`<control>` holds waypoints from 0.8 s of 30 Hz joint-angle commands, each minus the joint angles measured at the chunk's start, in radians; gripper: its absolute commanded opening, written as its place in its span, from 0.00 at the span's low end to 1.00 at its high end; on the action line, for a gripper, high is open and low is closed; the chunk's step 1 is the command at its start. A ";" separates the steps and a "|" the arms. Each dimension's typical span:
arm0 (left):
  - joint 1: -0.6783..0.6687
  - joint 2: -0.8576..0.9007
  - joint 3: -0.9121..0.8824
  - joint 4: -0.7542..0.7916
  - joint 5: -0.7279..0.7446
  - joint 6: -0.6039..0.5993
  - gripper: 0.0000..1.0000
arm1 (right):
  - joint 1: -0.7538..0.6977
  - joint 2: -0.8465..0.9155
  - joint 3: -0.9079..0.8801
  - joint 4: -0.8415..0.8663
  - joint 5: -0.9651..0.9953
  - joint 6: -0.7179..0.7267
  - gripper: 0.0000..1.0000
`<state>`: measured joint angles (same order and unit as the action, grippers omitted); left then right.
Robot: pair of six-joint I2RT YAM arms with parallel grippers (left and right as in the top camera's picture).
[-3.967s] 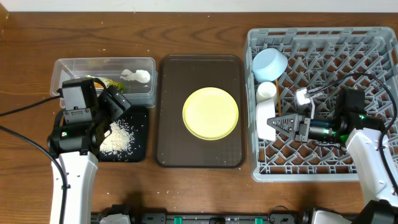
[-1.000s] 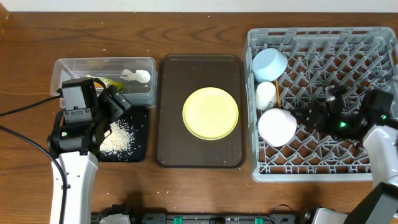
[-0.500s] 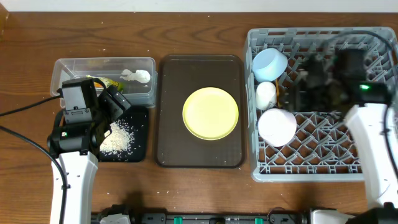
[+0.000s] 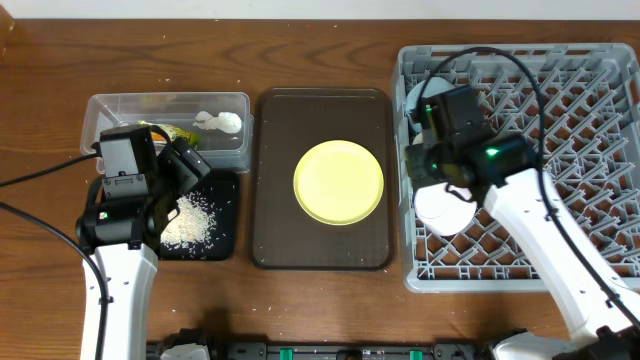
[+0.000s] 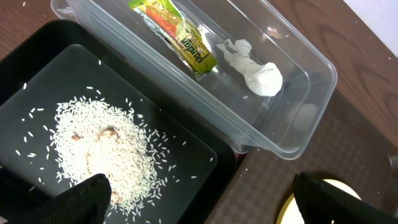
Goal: Sort waste into correct bins and load items into the dishwasher rack
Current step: 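Move the right gripper back to the yellow plate on the tray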
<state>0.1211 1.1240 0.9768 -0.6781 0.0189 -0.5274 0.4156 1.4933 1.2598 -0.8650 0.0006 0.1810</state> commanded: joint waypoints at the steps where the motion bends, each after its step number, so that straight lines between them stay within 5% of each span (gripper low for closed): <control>1: 0.003 0.001 0.011 -0.003 -0.012 -0.008 0.96 | 0.058 0.039 -0.012 0.036 -0.006 0.043 0.41; 24: 0.003 0.001 0.011 -0.003 -0.012 -0.008 0.96 | 0.454 0.457 -0.011 0.350 0.013 -0.205 0.41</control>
<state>0.1211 1.1240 0.9768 -0.6781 0.0189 -0.5274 0.8532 1.9240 1.2552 -0.5213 -0.0059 0.0090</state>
